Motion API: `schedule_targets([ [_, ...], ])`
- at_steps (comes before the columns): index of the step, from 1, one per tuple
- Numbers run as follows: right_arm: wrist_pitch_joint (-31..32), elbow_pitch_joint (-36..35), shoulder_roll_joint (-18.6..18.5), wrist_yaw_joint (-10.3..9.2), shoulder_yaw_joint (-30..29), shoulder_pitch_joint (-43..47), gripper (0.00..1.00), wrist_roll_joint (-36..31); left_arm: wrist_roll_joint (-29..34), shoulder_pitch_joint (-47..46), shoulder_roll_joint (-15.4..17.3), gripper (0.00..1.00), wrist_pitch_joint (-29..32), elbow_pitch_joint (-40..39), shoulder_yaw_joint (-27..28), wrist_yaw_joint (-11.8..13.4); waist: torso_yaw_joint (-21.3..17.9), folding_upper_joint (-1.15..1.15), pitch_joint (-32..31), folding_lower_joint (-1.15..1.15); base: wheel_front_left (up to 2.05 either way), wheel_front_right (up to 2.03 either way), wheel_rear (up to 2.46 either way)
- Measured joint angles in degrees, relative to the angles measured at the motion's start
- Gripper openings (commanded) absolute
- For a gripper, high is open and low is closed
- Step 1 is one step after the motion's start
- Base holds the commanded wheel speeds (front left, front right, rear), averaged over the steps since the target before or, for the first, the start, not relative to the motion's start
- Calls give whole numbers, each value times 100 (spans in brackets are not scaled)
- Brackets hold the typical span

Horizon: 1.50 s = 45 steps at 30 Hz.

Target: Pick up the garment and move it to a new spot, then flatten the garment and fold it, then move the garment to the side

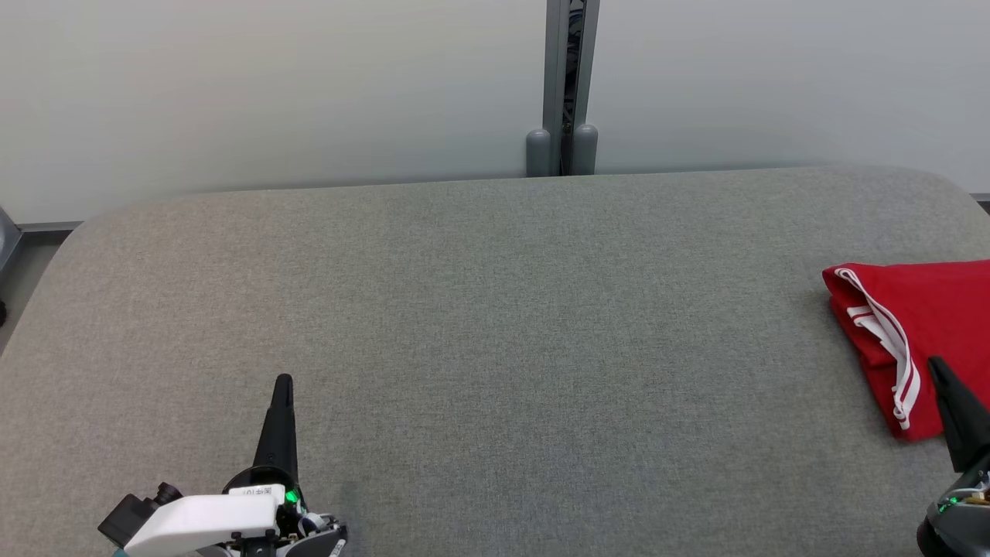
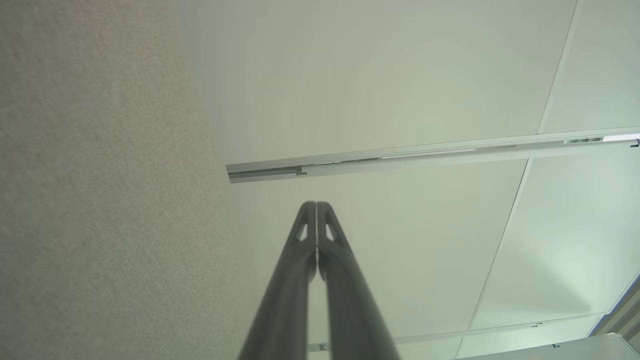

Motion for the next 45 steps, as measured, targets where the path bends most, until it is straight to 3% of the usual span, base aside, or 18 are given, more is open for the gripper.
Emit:
schedule_targets([
  [45, -81, -29, -73, 0, 94, 3, 0, 86, 0, 0, 0, 0, 0, -1, 0, 0, 0, 0, 1, 0, 0, 0, 0],
])
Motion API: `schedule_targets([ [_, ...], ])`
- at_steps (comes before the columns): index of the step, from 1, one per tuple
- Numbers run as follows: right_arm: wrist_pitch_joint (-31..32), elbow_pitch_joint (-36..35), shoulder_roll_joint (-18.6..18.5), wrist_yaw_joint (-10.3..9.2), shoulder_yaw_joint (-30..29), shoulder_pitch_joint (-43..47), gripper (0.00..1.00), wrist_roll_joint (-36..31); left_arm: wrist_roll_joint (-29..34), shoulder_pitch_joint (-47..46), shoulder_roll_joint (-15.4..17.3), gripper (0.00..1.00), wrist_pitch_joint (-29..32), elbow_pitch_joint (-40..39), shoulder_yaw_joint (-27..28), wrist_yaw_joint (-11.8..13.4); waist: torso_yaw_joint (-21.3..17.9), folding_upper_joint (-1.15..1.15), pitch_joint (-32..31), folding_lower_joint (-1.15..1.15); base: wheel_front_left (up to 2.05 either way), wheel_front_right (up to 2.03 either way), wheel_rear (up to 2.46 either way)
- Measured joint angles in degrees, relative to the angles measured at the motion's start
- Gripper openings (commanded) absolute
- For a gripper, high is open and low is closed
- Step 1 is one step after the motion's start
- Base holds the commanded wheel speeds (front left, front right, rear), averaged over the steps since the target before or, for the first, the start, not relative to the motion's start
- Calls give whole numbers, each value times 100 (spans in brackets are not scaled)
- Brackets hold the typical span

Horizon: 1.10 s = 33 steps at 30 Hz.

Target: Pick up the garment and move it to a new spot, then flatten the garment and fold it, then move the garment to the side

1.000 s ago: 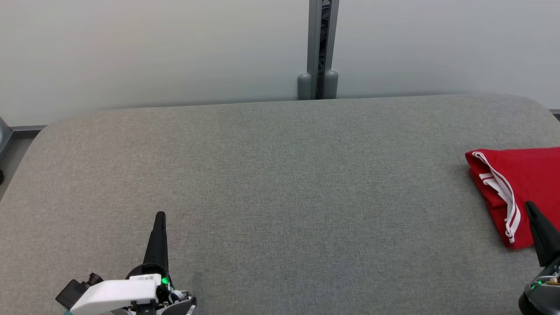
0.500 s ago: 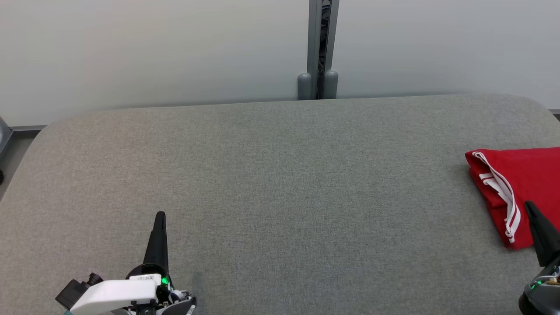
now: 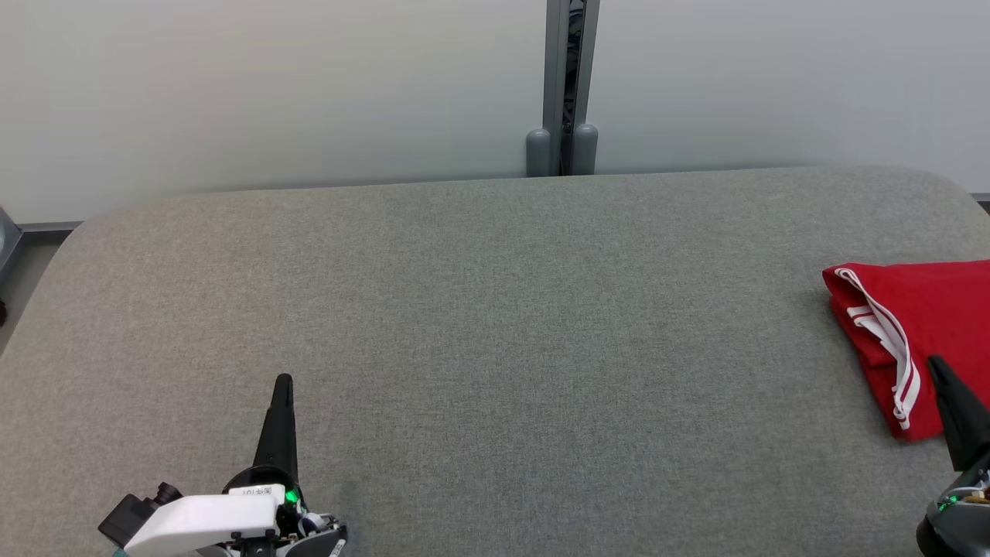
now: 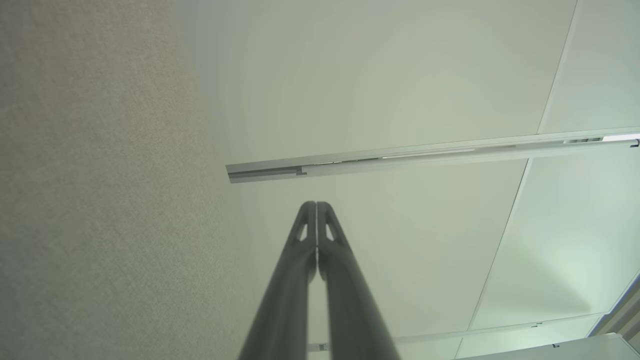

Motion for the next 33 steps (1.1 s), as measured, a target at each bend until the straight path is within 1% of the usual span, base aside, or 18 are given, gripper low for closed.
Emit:
schedule_targets([
  [33, -26, -16, -38, 0, 43, 2, 0, 16, 0, 0, 0, 0, 0, -1, 0, 0, 0, 0, 0, 0, 0, 0, 0],
])
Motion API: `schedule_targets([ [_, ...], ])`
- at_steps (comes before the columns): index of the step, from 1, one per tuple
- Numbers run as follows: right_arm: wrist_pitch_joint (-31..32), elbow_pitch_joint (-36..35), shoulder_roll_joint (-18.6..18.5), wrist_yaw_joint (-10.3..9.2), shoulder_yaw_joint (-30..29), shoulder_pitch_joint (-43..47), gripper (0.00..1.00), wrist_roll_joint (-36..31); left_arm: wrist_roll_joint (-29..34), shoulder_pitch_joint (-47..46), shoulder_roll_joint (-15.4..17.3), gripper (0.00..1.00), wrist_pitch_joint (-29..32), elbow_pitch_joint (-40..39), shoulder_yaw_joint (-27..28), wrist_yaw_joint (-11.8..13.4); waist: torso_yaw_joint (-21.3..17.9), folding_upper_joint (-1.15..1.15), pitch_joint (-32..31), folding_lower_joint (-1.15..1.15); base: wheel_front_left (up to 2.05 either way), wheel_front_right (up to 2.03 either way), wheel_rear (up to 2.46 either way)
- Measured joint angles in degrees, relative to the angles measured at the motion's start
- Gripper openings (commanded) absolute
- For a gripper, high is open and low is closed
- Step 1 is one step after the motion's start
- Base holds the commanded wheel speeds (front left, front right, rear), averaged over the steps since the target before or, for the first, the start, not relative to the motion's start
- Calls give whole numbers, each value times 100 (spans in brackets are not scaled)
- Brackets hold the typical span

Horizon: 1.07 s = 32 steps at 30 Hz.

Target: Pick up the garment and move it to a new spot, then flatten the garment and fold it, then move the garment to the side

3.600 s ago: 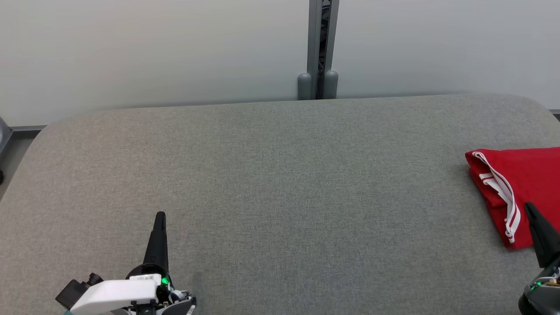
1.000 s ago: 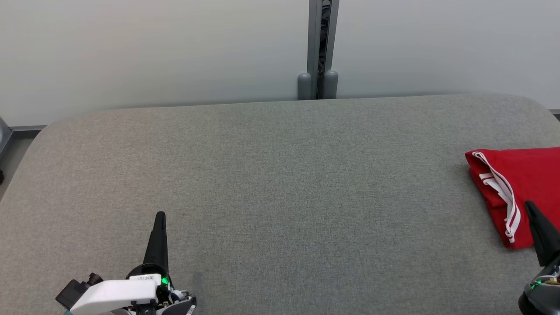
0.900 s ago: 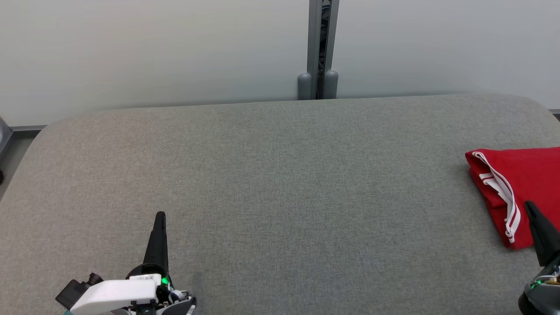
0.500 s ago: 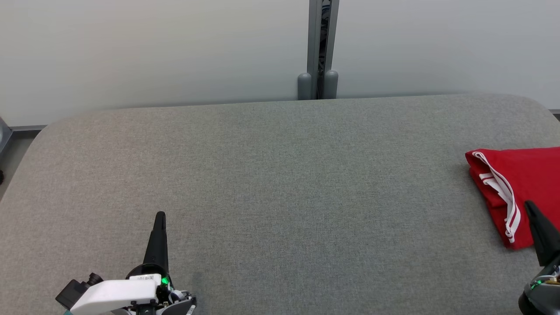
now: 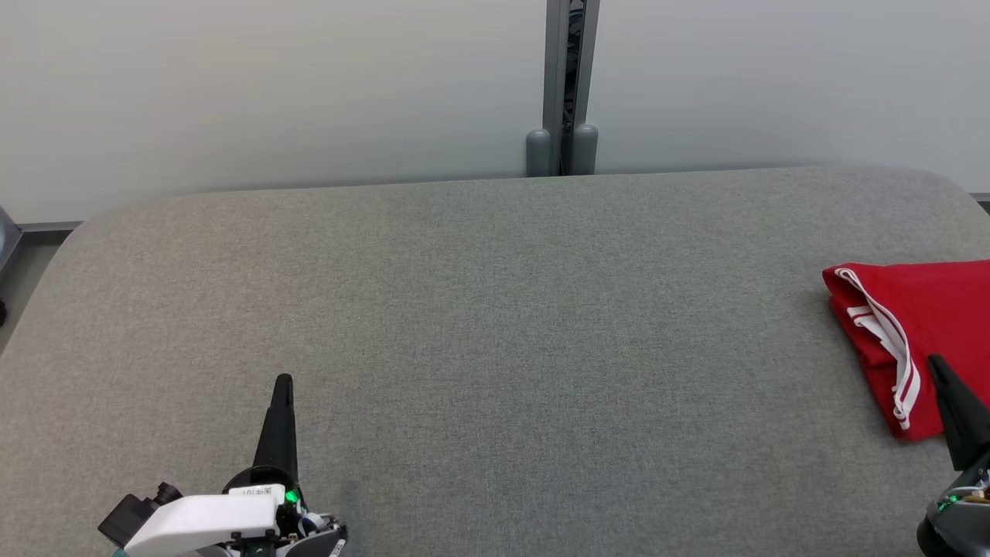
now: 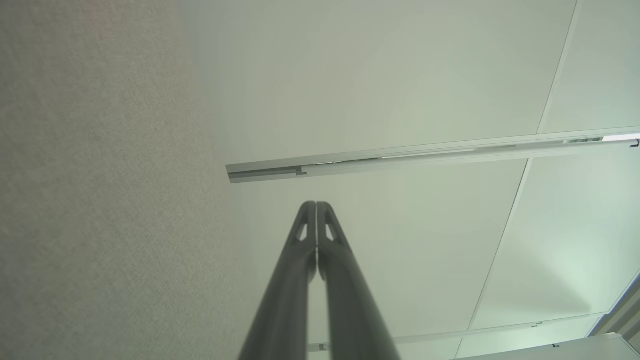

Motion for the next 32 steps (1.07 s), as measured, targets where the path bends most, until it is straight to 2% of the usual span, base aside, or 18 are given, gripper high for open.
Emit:
schedule_targets([
  [32, -41, -9, -22, 0, 25, 2, 0, 42, 0, 0, 0, 0, 0, 0, 0, 0, 0, 0, 0, 0, 0, 0, 0],
])
